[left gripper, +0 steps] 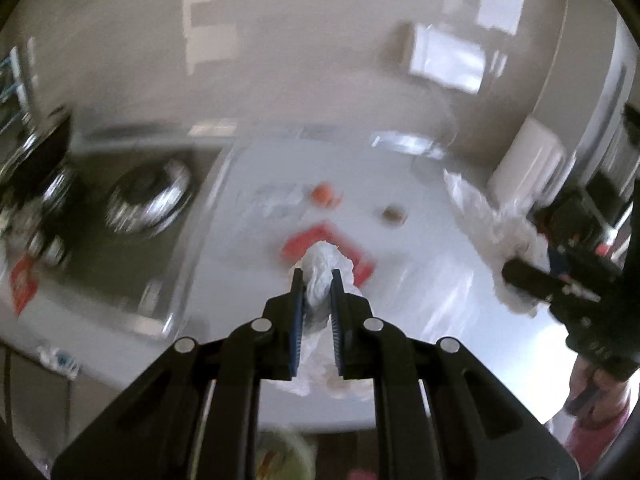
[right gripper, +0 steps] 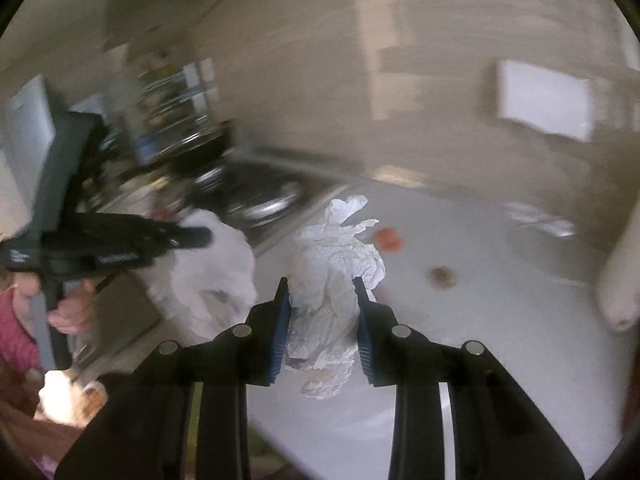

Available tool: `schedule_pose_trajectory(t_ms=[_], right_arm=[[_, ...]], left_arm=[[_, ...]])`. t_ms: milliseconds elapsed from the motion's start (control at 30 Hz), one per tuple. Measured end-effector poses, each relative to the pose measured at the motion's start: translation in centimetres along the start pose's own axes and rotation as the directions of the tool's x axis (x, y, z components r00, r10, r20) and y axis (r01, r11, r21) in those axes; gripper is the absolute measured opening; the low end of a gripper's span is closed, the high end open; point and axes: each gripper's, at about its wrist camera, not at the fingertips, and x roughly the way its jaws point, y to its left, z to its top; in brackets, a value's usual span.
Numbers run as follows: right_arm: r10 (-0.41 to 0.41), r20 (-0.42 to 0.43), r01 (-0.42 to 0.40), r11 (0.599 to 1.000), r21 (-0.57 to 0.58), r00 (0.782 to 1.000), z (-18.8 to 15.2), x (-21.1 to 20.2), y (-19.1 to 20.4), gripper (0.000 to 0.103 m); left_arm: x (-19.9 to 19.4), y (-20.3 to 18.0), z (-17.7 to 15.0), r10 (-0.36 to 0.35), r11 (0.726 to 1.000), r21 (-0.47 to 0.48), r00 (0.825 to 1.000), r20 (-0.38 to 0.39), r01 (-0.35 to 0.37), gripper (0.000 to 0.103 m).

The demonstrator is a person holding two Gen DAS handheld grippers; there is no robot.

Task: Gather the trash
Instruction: 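Carry both tissues to the green basket and open both tools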

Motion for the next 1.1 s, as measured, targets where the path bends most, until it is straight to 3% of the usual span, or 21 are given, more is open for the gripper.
schedule_pose_trajectory(t_ms=[133, 300, 500, 633, 733, 800, 867, 1000, 1100], right_arm=[[0.126, -0.102, -0.129, 0.991, -0.020, 0.987, -2.4, 2.5, 5.2, 0.031], [0.230, -0.286, -0.253, 0.966, -0.048, 0.930, -6.3, 8.2, 11.1, 0.031], [0.249, -0.475, -0.339, 0.934, -0.113, 0.844, -12.3, 14.8, 17.4, 0.031], [0.235, -0.534, -0.355, 0.926, -0.132, 0.812, -14.6, 16.8, 19.4, 0.030], [0.233, -0.548, -0.357, 0.925, -0.130, 0.803, -14.8, 17.1, 19.9, 0.030], [0.228, -0.550, -0.356, 0.924, -0.138, 0.804, -14.6, 17.0, 20.3, 0.030], [0.225, -0.551, -0.354, 0.925, -0.139, 0.804, -14.4, 17.3, 20.3, 0.030], [0.219, -0.557, -0.352, 0.925, -0.143, 0.801, -14.5, 17.6, 20.2, 0.031], [0.217, -0.563, -0.357, 0.922, -0.152, 0.798, -14.8, 18.5, 20.7, 0.032]], left_arm=[[-1.6, 4.0, -7.5, 0.068, 0.997, -0.022, 0.995, -0.076, -0.070, 0.012], [-0.5, 8.2, -15.8, 0.113, 0.987, -0.089, 0.971, -0.212, -0.135, 0.012], [3.4, 12.5, -24.1, 0.158, 0.959, -0.173, 0.930, -0.331, -0.225, 0.012], [4.7, 14.6, -27.0, 0.140, 0.939, -0.247, 0.923, -0.359, -0.239, 0.012], [5.0, 15.3, -27.9, 0.142, 0.929, -0.273, 0.922, -0.361, -0.250, 0.012], [5.4, 16.0, -28.5, 0.145, 0.917, -0.295, 0.914, -0.379, -0.268, 0.023], [5.4, 16.4, -28.8, 0.160, 0.905, -0.309, 0.907, -0.389, -0.292, 0.055], [4.0, 16.4, -28.4, 0.178, 0.904, -0.314, 0.924, -0.338, -0.289, 0.070], [2.9, 16.6, -27.7, 0.220, 0.895, -0.311, 0.923, -0.316, -0.320, 0.078]])
